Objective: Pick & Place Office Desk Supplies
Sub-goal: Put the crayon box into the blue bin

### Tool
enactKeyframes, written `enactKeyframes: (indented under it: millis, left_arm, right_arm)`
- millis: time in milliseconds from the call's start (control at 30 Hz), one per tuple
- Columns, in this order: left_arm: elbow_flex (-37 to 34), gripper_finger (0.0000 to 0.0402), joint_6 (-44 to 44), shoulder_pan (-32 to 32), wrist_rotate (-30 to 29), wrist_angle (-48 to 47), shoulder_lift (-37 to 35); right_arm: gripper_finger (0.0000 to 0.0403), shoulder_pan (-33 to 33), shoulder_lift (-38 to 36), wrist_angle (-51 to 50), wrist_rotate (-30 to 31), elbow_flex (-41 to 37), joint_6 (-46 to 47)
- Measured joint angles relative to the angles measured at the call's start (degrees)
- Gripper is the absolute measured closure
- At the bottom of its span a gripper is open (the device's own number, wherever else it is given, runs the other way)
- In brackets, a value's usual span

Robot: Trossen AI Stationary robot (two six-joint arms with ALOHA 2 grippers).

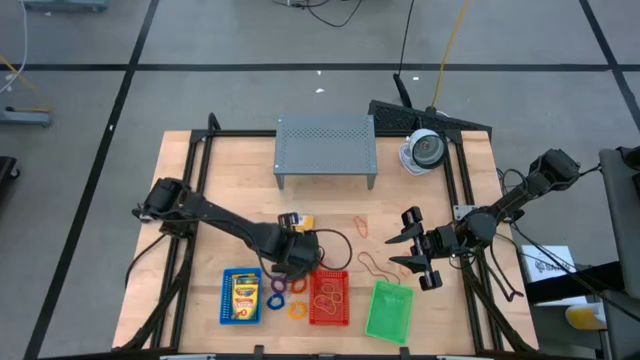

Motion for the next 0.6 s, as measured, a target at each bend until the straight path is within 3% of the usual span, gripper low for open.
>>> enactKeyframes:
  millis: [600]
  left_arm:
    - [21.00, 0.0400, -12.62, -7.87, -3.10, -29.30, -0.02]
  right_arm:
    - [0.0248, -0.02, 0.00, -0.02, 0.00, 0.00, -0.01]
